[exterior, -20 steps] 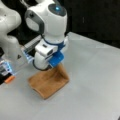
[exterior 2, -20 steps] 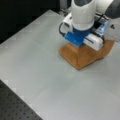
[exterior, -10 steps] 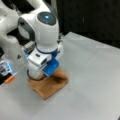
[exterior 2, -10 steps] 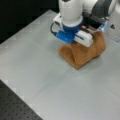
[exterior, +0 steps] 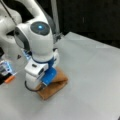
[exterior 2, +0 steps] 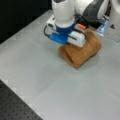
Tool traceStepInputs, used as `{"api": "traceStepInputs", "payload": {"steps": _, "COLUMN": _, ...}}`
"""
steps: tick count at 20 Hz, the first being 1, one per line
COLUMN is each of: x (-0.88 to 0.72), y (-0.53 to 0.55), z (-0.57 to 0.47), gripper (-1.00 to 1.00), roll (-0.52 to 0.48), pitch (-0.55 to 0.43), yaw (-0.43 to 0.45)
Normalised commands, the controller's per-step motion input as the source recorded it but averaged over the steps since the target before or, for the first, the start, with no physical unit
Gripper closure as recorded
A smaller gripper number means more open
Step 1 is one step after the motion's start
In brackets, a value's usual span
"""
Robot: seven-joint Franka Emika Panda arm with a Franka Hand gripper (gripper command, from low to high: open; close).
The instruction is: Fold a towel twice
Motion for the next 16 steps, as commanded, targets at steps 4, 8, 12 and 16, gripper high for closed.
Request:
{"api": "traceStepInputs", "payload": {"steps": 4, "x": -0.05, "y": -0.09, "z": -0.13, "gripper": 1.00, "roll": 0.051, "pitch": -0.158, "yaw": 0.114}}
{"api": "traceStepInputs", "payload": {"steps": 8, "x": -0.08, "y": -0.12, "z": -0.22, "gripper": 1.00, "roll": 0.077, "pitch": -0.216, "yaw": 0.079}}
{"api": "traceStepInputs", "payload": {"steps": 12, "x": -0.11, "y": -0.22, "z": -0.35, "gripper": 1.00, "roll": 0.111, "pitch": -0.244, "yaw": 0.047}}
{"api": "traceStepInputs", "payload": {"steps": 16, "x": -0.12, "y": -0.26, "z": -0.41, "gripper": 1.00, "roll": 0.175, "pitch": -0.256, "yaw": 0.024}}
